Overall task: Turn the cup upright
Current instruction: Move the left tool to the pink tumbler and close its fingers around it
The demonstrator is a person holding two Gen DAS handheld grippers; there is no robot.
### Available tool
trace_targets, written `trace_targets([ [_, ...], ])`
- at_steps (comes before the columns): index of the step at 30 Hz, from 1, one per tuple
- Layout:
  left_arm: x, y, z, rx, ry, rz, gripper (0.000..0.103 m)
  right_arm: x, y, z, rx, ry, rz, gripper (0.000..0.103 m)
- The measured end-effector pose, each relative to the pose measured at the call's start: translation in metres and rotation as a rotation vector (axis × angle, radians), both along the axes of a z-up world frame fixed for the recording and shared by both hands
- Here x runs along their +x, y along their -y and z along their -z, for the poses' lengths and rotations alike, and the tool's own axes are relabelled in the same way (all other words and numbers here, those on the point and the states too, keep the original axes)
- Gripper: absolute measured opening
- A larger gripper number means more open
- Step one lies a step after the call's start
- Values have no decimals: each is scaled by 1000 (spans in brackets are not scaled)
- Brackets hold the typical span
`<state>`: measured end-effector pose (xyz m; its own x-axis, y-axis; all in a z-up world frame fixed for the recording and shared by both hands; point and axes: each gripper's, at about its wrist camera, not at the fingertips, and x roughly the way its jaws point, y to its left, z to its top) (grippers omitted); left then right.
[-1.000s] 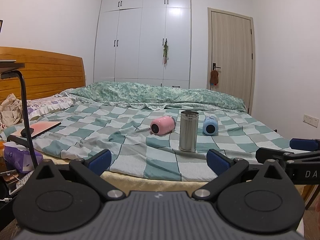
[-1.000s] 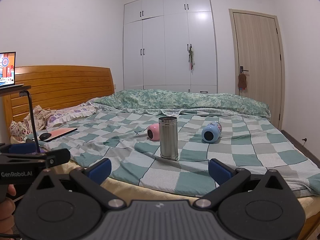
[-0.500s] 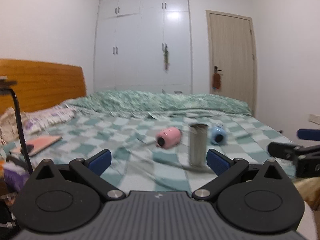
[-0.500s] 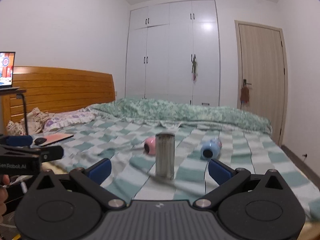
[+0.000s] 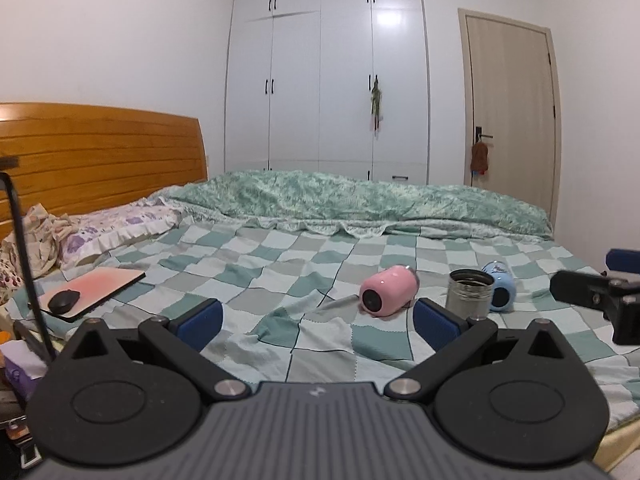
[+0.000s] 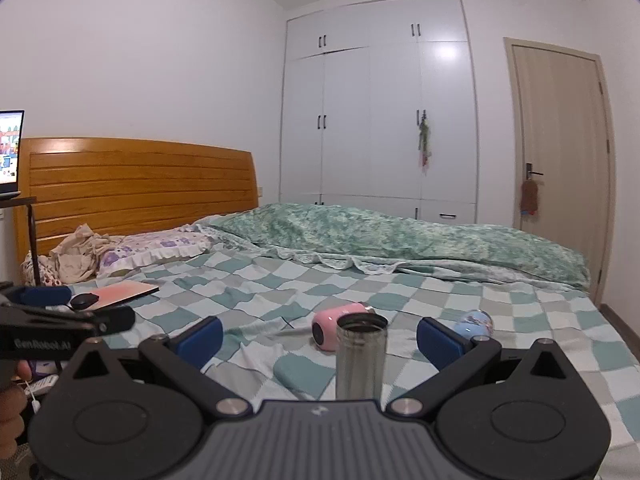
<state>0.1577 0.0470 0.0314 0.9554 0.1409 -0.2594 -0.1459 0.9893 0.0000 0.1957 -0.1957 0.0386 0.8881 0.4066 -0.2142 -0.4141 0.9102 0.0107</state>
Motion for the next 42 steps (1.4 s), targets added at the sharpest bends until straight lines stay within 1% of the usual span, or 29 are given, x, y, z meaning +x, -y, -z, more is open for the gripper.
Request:
trace_targets([
  [5, 48, -16, 8, -7, -65, -3, 103, 55, -19, 0, 15, -36, -37, 103],
  [8, 85, -26, 17, -17, -120, 29, 103, 96, -32, 3, 34, -64, -51, 103],
  [12, 145, -36, 34, -39, -180, 97, 103, 152, -46, 10, 85, -109, -56, 103],
  [15, 194, -41, 47, -59, -232, 118, 103, 194, -61, 19, 126, -148, -63, 103],
  [17, 227, -44, 55, -68, -250, 164, 103, 220, -75, 27, 150, -153, -87, 103],
  [19, 261, -49, 62, -75, -279, 178, 103, 243, -89, 35, 154, -146, -99, 103],
  [23, 326, -54, 78, -77, -335, 295, 103, 279, -114, 47, 109, -117, -94, 103],
  [26, 371, -52, 90, -59, -378, 350, 103, 298, -121, 52, 71, -109, -67, 103],
  [27, 383, -50, 93, -51, -388, 364, 103, 303, -121, 53, 58, -102, -63, 103],
  [30, 417, -42, 103, -37, -437, 492, 103, 319, -117, 55, 22, -97, -39, 103],
  [32, 436, -33, 107, -47, -462, 560, 103, 333, -113, 57, 1, -111, -32, 103],
  [34, 451, -21, 110, -25, -485, 593, 103, 344, -108, 59, -9, -121, -10, 103],
  [35, 458, -17, 112, -26, -508, 610, 103, 349, -105, 60, -9, -126, -9, 103],
  [37, 474, -6, 119, -43, -595, 644, 103, 359, -96, 63, 0, -148, 6, 103],
  [39, 485, 4, 126, -42, -662, 652, 103, 368, -87, 65, 19, -175, 20, 103],
  [40, 492, 11, 132, -39, -704, 641, 101, 373, -82, 66, 22, -190, 26, 103],
  [41, 497, 15, 137, -40, -742, 633, 97, 379, -78, 67, 21, -205, 38, 103],
  [42, 502, 19, 142, -41, -780, 627, 90, 383, -74, 69, 23, -219, 54, 103],
])
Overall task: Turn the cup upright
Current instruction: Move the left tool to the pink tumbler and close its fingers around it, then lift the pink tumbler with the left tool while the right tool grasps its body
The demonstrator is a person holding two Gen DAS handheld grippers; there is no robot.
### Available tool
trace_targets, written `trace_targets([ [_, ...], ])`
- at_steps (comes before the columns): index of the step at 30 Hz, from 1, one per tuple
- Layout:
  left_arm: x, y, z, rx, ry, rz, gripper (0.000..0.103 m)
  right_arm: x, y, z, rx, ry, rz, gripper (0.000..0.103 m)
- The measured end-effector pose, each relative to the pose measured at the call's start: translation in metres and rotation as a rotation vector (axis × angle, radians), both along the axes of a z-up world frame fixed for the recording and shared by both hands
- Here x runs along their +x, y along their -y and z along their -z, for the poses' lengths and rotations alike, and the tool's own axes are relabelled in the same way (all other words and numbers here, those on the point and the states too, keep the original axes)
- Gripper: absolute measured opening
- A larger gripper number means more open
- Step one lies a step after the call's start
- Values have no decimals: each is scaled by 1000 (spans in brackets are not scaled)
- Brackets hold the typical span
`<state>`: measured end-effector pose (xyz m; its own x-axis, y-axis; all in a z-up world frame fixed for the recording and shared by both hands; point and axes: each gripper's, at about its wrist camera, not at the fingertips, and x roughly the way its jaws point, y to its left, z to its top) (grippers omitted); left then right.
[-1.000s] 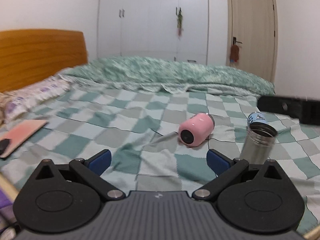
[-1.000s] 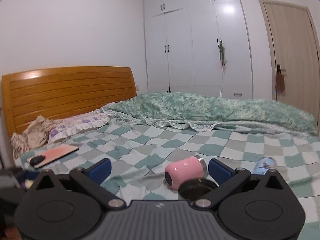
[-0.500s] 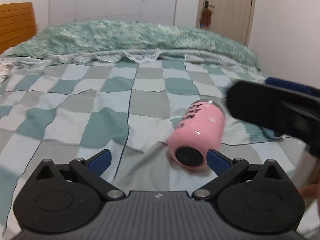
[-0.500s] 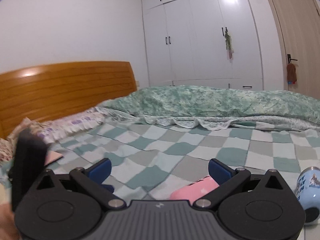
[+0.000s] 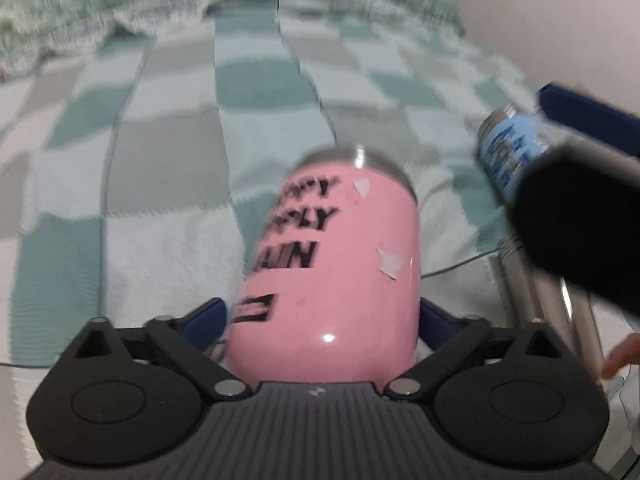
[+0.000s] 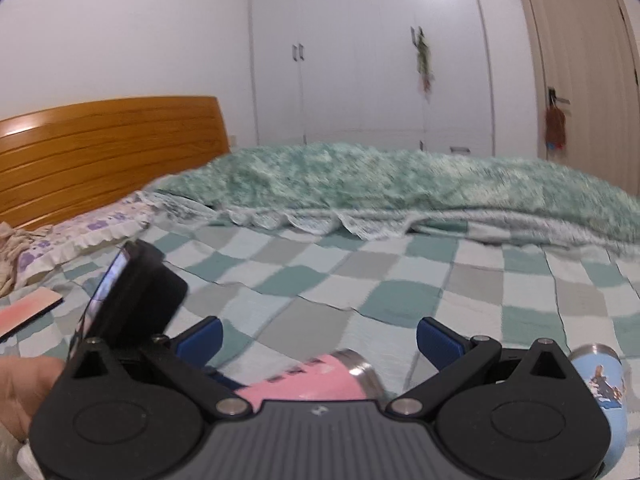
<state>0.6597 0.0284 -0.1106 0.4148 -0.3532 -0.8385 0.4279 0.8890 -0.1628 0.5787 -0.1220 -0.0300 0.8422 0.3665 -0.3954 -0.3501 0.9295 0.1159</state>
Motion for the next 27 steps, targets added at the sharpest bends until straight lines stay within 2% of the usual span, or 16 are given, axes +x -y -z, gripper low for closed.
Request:
trace_targets([
  [2, 3, 5, 7, 31, -22, -17, 89, 11, 11, 2, 18, -40, 16, 103],
  [6, -6, 7, 9, 49, 42, -31, 87, 35, 34, 11, 71, -153, 63, 103],
  [11, -33, -2, 11, 34, 123, -93, 87, 42, 42, 22, 103, -210, 35, 103],
  [14, -53, -14, 8, -6, 167, -151, 87, 39, 34, 26, 113, -236, -14, 103],
  [22, -104, -59, -4, -175, 188, -322, 85, 22, 11, 29, 183, -326, -168, 103],
  [27, -152, -73, -12, -220, 225, -385, 84, 3, -2, 33, 230, -411, -278, 103],
])
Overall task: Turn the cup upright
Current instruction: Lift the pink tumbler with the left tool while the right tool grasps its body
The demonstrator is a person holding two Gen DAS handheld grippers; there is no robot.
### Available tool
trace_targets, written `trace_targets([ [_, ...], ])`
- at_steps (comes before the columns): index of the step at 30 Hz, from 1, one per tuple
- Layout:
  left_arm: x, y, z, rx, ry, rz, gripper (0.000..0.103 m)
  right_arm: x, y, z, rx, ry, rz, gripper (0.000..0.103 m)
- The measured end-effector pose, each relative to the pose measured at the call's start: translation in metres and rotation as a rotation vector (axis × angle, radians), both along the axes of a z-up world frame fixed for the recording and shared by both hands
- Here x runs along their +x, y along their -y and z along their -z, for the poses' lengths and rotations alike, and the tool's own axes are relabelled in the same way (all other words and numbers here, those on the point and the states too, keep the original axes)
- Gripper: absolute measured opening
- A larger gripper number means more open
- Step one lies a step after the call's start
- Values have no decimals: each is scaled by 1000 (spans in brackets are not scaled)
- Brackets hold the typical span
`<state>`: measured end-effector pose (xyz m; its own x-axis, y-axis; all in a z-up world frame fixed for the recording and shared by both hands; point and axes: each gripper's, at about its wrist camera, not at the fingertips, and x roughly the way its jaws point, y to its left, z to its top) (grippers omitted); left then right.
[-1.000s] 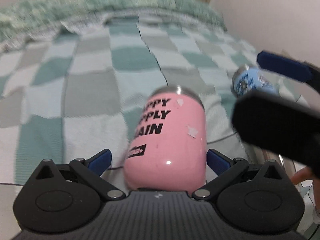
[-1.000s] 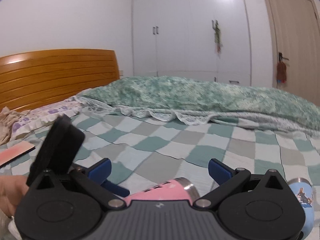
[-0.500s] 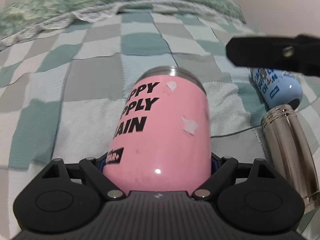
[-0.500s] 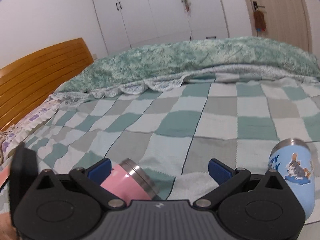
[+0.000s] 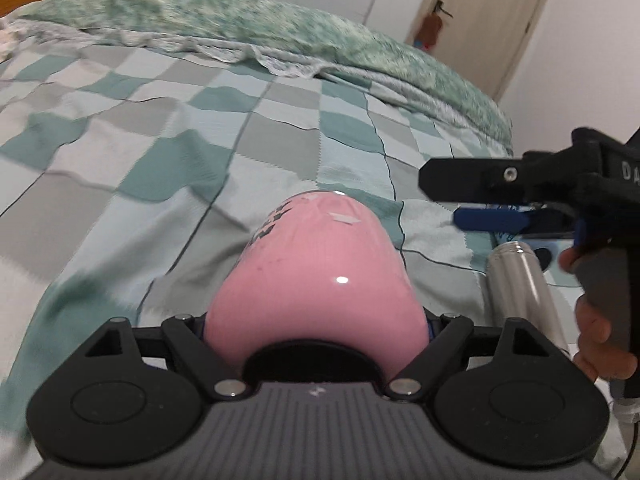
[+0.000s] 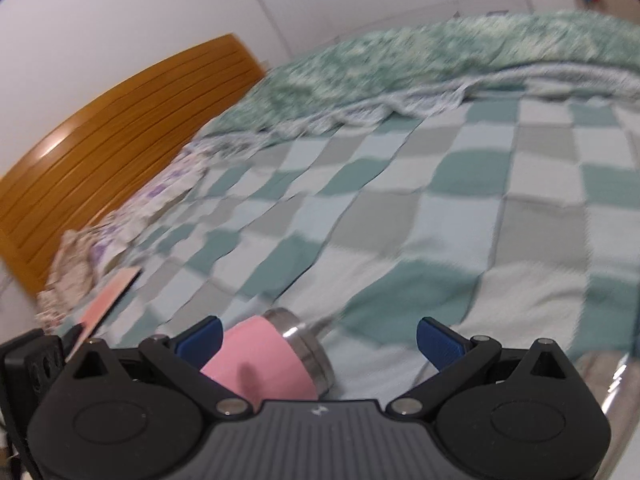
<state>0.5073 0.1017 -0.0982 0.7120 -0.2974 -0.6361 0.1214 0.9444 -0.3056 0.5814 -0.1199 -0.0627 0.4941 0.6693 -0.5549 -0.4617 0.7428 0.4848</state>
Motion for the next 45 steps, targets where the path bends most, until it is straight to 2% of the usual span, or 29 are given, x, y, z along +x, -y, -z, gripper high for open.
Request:
trace_targets([
  [4, -32, -3, -3, -18, 45, -20, 84, -18, -10, 3, 36, -57, -90, 103],
  [10, -58, 0, -3, -40, 77, -17, 84, -36, -15, 5, 113, -133, -174, 103],
  [18, -80, -4, 0, -84, 126, -28, 84, -54, -20, 1, 106, -124, -235, 103],
  [22, -91, -3, -3, -90, 164, -14, 84, -55, -23, -1, 98, -122, -227, 103],
  [28, -97, 1, -2, -122, 216, 23, 84, -42, -19, 11, 161, -194, -194, 102],
  [34, -94, -7, 3, -158, 231, -26, 84, -28, -11, 36, 273, -345, -153, 102],
  [38, -95, -12, 5, -157, 246, -81, 84, -26, -1, 43, 280, -369, -83, 103],
  [40, -94, -15, 5, -165, 271, -112, 84, -25, 4, 48, 306, -412, -57, 103],
  [42, -96, -18, 5, -205, 305, -130, 84, -25, 5, 55, 373, -458, -64, 103],
  [45, -99, -19, 4, -304, 347, -104, 84, -26, -4, 58, 474, -491, -101, 103],
])
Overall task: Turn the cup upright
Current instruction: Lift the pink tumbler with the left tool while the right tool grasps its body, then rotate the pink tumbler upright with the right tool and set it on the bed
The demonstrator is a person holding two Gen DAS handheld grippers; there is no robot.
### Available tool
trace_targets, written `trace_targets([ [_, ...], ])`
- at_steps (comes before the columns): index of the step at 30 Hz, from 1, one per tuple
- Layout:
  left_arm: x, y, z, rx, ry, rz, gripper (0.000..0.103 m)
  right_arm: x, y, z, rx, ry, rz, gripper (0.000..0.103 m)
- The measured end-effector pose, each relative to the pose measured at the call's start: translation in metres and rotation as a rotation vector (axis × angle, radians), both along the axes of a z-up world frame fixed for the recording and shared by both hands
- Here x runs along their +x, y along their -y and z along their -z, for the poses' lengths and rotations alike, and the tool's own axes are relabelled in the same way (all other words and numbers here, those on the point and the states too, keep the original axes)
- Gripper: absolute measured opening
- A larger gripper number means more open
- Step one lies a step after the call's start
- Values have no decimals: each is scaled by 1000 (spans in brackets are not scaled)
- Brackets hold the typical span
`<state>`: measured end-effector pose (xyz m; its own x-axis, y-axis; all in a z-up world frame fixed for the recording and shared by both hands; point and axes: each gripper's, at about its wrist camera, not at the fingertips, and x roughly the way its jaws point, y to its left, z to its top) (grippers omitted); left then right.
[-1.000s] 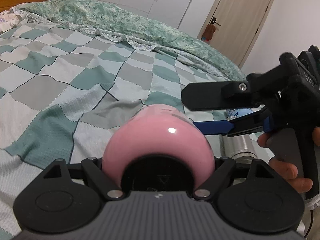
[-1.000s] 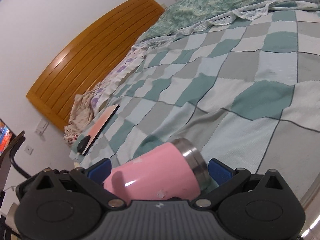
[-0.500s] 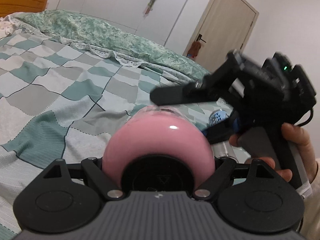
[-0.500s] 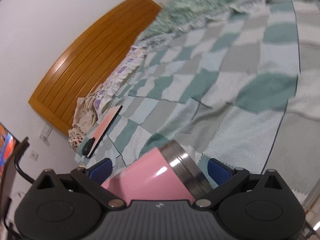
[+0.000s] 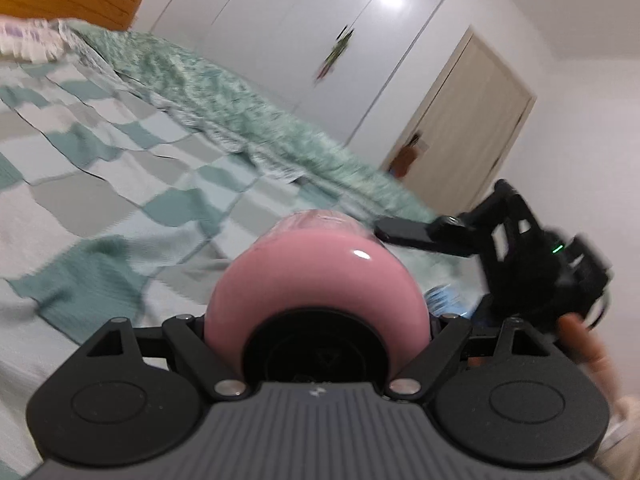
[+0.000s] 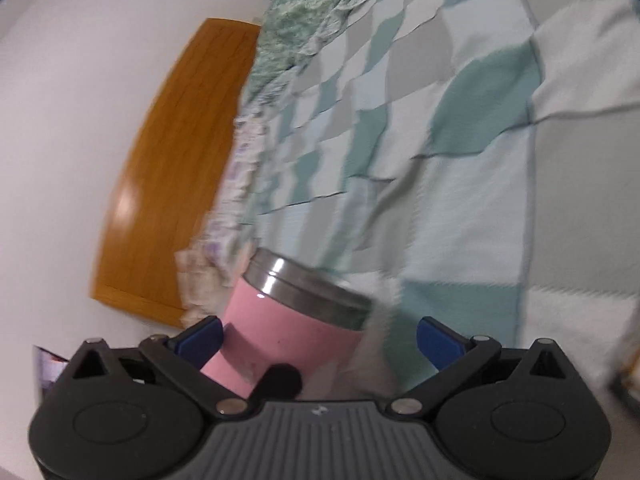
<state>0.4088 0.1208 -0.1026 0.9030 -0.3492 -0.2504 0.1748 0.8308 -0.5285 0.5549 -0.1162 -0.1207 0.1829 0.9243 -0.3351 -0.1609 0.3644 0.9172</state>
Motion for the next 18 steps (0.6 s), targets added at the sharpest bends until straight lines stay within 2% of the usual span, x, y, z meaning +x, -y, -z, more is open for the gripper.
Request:
trace_targets([
  [1, -1, 4, -2, 9, 20, 16, 84, -1, -3, -1, 19, 0, 4, 100],
  [2, -2, 9, -4, 32, 29, 26, 84, -1, -6, -3, 25, 13, 13, 91],
  [4, -2, 15, -5, 53, 33, 24, 84, -2, -9, -9, 6, 43, 31, 89],
  [6, 0, 11, -4, 27, 26, 37, 84, -2, -10, -15, -12, 70, 35, 89],
  [10, 9, 3, 0, -38, -43, 98, 85, -4, -13, -31, -81, 178, 10, 88],
  [14, 20, -3, 1, -10, -111, 102, 90, -10, -26, -53, -236, 364, -4, 87],
  [18, 26, -7, 1, 33, -155, 87, 94, -14, -40, -64, -334, 470, -10, 86],
])
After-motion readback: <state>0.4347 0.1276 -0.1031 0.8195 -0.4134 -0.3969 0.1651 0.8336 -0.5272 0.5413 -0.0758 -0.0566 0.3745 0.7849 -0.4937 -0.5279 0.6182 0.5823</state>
